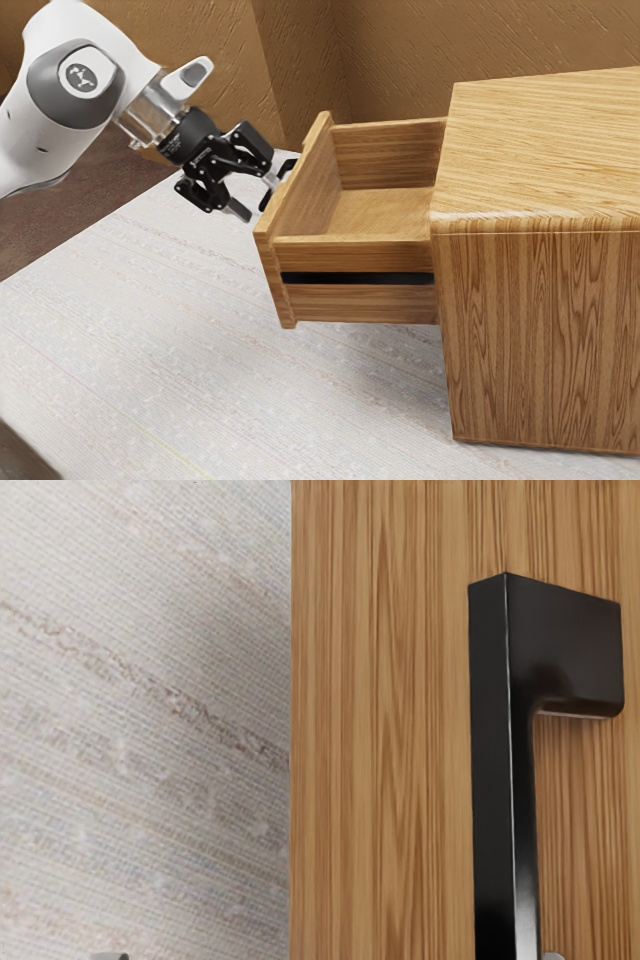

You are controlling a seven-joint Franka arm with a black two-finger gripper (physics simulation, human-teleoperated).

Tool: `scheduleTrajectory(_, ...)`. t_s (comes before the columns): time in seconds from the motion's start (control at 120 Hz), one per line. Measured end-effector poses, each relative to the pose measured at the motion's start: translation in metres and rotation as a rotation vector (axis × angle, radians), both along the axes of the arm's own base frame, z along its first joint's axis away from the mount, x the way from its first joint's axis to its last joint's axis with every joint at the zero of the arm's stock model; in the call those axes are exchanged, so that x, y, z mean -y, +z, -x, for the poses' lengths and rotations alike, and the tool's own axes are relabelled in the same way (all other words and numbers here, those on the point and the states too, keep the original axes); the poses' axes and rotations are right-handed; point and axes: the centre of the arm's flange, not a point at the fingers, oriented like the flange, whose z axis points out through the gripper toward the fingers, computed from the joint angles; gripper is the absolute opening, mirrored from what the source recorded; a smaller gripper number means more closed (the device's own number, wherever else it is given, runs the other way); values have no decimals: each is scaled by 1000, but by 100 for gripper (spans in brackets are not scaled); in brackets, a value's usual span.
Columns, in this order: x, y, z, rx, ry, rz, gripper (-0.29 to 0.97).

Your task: Pull the drawer handle with one arm to open the drawer

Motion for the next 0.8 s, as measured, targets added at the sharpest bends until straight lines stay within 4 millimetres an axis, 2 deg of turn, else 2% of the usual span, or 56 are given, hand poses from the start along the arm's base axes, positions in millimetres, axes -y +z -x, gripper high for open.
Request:
scheduleTrajectory(0.258, -31, -1, 9, -5, 32, 0, 47)
scheduleTrajectory(0.408, -33, 0, 11, -3, 28, 1, 51)
scheduleTrajectory(0.5, -32, 12, 17, 12, 19, -3, 53)
scheduleTrajectory(0.558, -30, 32, 24, 41, 13, -12, 53)
scheduleTrajectory(0.608, -26, 66, 35, 87, 2, -38, 54)
scheduleTrajectory(0.658, -22, 121, 53, 147, -14, -121, 57)
scheduleTrajectory(0.733, -21, 187, 88, 153, -4, -343, 60)
scheduleTrajectory(0.758, -23, 198, 97, 133, 8, -408, 61)
scheduleTrajectory(0.8, -25, 199, 104, 84, 13, -459, 62)
